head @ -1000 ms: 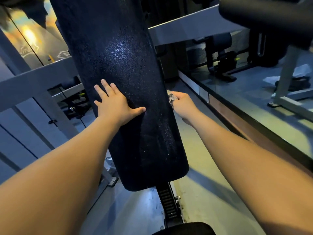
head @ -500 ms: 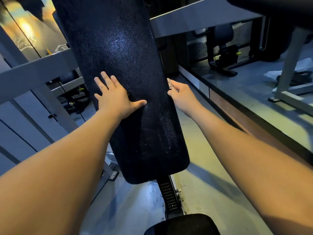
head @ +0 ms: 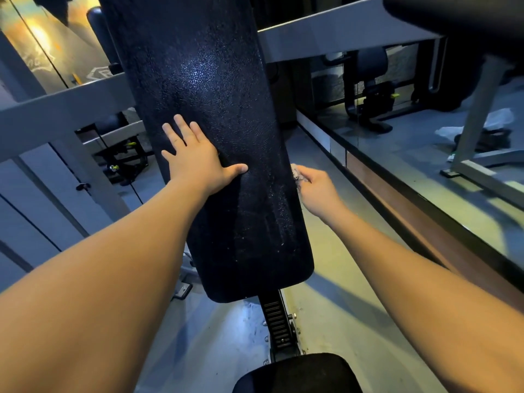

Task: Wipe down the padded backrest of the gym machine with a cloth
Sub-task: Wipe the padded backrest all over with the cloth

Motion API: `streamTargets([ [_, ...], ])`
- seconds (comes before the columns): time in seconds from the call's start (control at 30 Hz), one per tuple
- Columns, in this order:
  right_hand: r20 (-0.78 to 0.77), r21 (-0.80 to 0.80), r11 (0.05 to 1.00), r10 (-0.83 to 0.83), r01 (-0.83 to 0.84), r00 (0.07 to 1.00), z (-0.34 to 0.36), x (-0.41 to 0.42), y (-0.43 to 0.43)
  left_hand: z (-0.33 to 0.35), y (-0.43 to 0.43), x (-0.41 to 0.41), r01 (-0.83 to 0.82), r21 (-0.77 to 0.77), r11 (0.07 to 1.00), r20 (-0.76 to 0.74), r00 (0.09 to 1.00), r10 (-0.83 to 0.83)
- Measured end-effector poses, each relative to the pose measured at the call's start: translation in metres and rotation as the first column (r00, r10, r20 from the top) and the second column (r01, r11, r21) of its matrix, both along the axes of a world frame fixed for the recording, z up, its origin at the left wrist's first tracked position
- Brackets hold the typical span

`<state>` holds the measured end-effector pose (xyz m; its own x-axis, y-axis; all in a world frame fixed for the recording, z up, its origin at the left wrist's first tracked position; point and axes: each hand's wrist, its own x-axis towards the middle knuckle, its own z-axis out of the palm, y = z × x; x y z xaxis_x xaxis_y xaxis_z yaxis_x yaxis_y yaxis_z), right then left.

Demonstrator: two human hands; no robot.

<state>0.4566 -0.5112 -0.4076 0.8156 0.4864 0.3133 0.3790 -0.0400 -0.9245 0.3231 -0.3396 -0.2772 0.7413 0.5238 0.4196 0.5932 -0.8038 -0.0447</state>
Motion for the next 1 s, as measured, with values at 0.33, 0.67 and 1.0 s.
streamTargets([
  [0.33, 0.09, 0.074, 0.958, -0.283, 0.276, 0.955, 0.007, -0.047, 0.007, -0.002, 0.003, -0.003, 0.007, 0.012, 1.0, 0.019, 1.0, -0.007],
  [0.67, 0.532, 0.131, 0.943, -0.328, 0.307, 0.781, 0.051, -0.037, 0.027, -0.001, 0.004, -0.006, 0.021, 0.014, 1.0, 0.022, 1.0, -0.021],
  [1.0, 0.735, 0.067, 0.898, -0.339, 0.435, 0.587, 0.079, -0.016, 0.031, -0.004, 0.008, -0.009, 0.024, 0.029, 0.999, 0.037, 0.999, -0.025],
])
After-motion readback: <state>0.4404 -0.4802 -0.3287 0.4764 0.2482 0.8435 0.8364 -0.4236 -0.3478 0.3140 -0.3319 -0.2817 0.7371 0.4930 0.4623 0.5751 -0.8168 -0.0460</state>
